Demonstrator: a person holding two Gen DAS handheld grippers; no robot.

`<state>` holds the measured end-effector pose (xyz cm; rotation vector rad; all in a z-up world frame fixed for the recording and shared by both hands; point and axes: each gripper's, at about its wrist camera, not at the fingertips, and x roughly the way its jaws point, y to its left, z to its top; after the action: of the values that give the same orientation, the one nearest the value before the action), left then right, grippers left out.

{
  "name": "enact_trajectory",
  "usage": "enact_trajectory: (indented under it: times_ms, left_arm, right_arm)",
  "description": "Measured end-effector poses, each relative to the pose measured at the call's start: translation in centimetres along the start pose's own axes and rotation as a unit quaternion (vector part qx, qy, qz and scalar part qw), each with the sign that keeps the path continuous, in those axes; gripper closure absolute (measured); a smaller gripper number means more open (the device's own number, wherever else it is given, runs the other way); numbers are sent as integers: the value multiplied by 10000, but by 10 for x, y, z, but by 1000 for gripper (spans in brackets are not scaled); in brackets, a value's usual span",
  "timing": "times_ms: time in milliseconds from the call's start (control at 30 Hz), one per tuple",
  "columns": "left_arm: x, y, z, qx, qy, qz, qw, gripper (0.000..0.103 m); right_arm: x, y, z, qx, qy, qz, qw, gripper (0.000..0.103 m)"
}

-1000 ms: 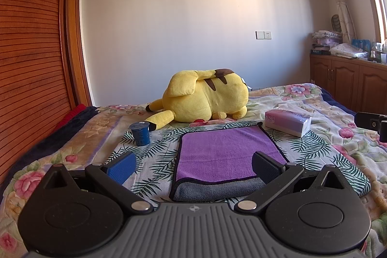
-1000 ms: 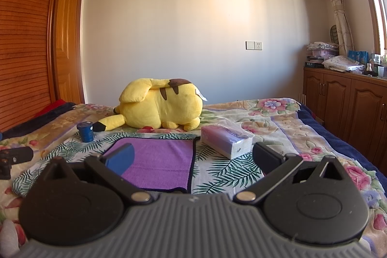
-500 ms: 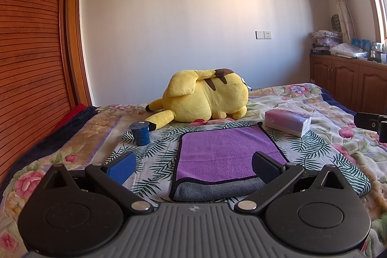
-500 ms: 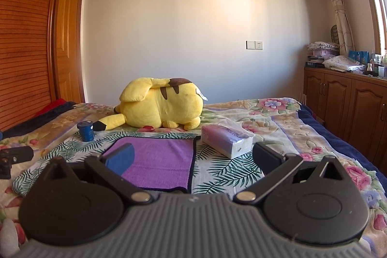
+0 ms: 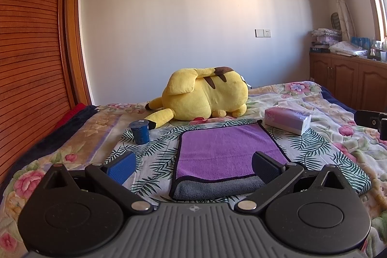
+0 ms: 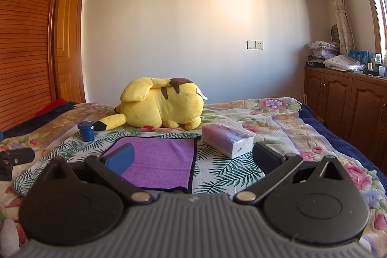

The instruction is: Fold towel

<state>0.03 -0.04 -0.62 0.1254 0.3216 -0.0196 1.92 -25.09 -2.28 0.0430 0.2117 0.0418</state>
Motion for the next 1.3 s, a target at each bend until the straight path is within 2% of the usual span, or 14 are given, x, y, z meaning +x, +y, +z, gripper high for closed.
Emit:
enact_trajectory:
  times_ms: [233, 833, 900, 967, 1167, 1300]
  left_arm:
    - [4, -2, 0, 26, 145, -18, 9999, 0]
    - [26, 3, -1, 23, 531, -197, 9984, 2]
    - [29, 3, -1, 60, 576, -194, 9981, 4]
    - [33, 4, 0, 54, 625, -203, 9978, 4]
    - [46, 4, -1, 58, 865, -250, 9959, 7]
    - [55, 6, 0, 44, 955, -275, 9950, 8]
  right_arm:
    - [2, 7, -5, -45, 86, 38, 9999, 0]
    - [36, 10, -9, -201, 919, 488, 9944, 1]
    - [41, 11, -9, -259, 996, 552, 9932, 2]
    - [47, 13, -10, -321, 1108, 626, 9914, 13]
    - [62, 17, -14, -435, 1411, 781, 9860, 16]
    - [67, 18, -14, -461, 1435, 853, 9849, 18]
